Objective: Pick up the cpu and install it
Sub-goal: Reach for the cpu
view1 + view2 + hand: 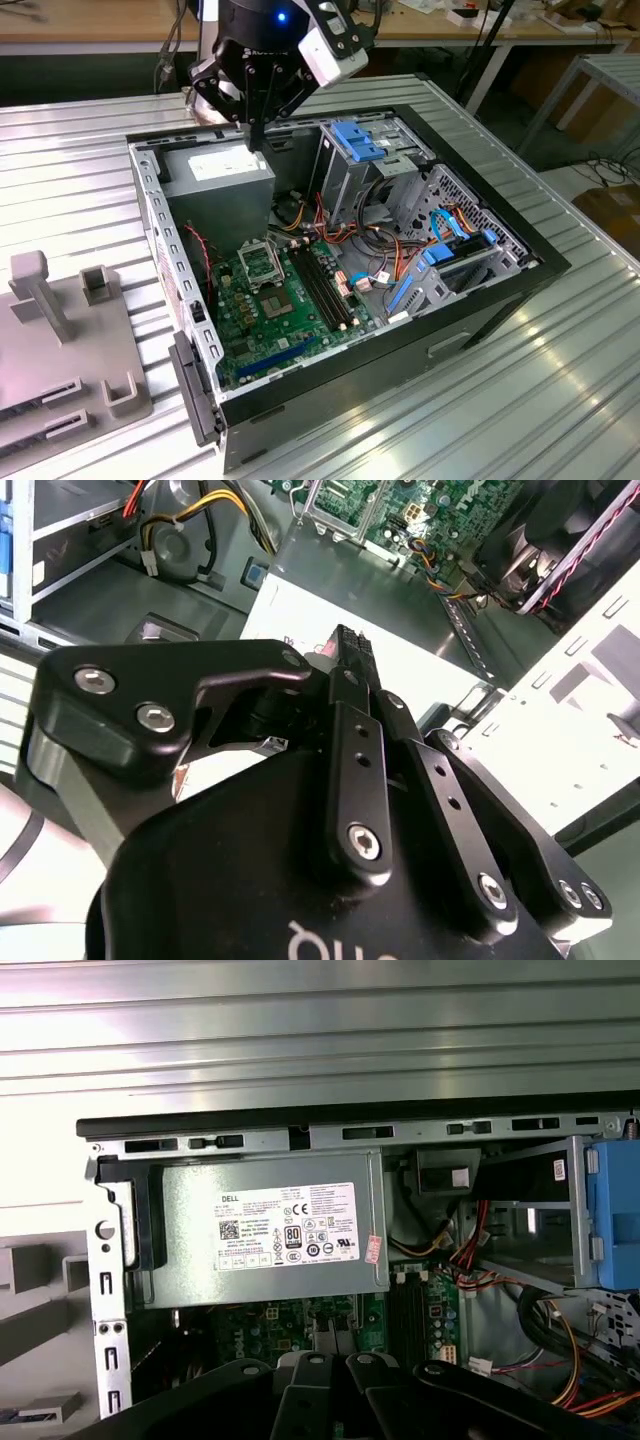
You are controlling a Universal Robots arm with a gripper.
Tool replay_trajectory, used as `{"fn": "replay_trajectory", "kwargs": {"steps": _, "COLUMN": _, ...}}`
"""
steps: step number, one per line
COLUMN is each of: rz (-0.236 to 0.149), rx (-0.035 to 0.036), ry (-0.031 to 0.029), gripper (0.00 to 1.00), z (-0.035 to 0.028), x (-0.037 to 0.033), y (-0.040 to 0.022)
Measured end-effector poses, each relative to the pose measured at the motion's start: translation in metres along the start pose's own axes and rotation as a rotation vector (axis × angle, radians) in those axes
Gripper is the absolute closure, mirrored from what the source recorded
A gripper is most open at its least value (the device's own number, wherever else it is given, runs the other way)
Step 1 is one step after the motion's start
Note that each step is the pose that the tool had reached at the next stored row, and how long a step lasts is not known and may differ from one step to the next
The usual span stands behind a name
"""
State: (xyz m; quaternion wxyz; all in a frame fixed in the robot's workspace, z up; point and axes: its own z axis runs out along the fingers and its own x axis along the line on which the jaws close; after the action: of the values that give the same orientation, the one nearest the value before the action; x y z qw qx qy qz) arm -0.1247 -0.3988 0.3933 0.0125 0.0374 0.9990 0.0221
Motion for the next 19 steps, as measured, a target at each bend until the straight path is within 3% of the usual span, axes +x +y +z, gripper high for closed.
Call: {"fn": "replay_trajectory", "kwargs": {"steps": 19, "rz": 0.000, "rx": 0.0000, "ry": 0.0000, "gripper": 0.89, "z": -0.0001, "x": 0.0041, "y": -0.0003}}
